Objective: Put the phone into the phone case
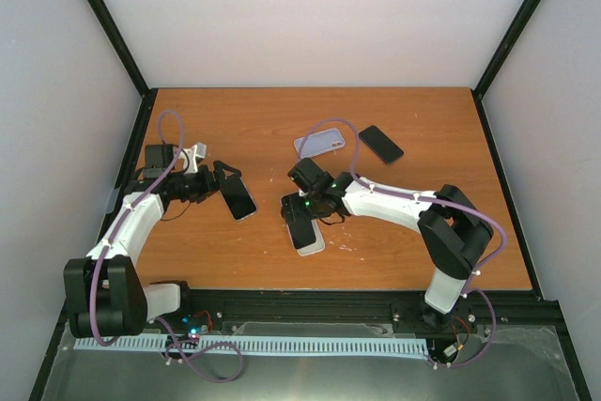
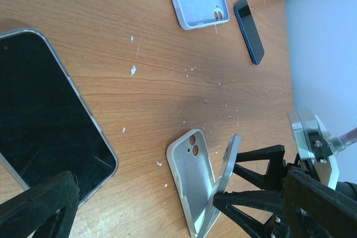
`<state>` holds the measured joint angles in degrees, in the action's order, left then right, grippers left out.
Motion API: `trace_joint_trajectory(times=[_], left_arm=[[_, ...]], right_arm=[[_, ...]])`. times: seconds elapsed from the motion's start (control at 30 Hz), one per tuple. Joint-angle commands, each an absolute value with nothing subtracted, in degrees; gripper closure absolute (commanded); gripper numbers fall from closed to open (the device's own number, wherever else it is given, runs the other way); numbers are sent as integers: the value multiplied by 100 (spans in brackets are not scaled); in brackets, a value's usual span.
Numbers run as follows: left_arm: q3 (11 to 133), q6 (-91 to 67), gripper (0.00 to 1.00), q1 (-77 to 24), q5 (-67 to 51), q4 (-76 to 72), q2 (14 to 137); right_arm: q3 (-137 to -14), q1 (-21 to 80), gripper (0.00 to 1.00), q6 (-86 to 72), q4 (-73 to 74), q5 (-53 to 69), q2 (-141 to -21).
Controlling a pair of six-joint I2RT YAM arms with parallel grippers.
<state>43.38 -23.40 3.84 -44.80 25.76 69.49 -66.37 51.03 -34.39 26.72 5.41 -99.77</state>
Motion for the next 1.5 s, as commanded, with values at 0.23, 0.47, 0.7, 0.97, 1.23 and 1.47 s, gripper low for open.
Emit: trace_joint_trajectory(times=[0.23, 0.47, 0.7, 0.97, 1.23, 1.47], left_arm=[[4344, -2298, 0, 369, -4484, 2512, 6864], [4350, -2330, 1, 365, -4348, 2533, 6890], [4366, -2548, 4, -139, -4009, 2488, 6857], [4122, -3063, 7, -524, -3966, 2235, 6769], [3907, -3270, 6, -539, -3962, 2163, 6572], [3813, -3348, 6, -549, -4057, 2059, 6598]], right_arm=[[-6390, 5203, 50, -3122, 2619, 302, -9970], [-6216, 5241, 49, -3109, 2665, 146, -9923], [-6011, 5324, 44, -3255, 2404, 40, -9986], [-5840, 5326, 44, -3519, 1995, -525, -9896], [-5599, 5325, 44, -3878, 1499, -1158, -9511], [-5554, 5362, 44, -3908, 1392, -1301, -9683]])
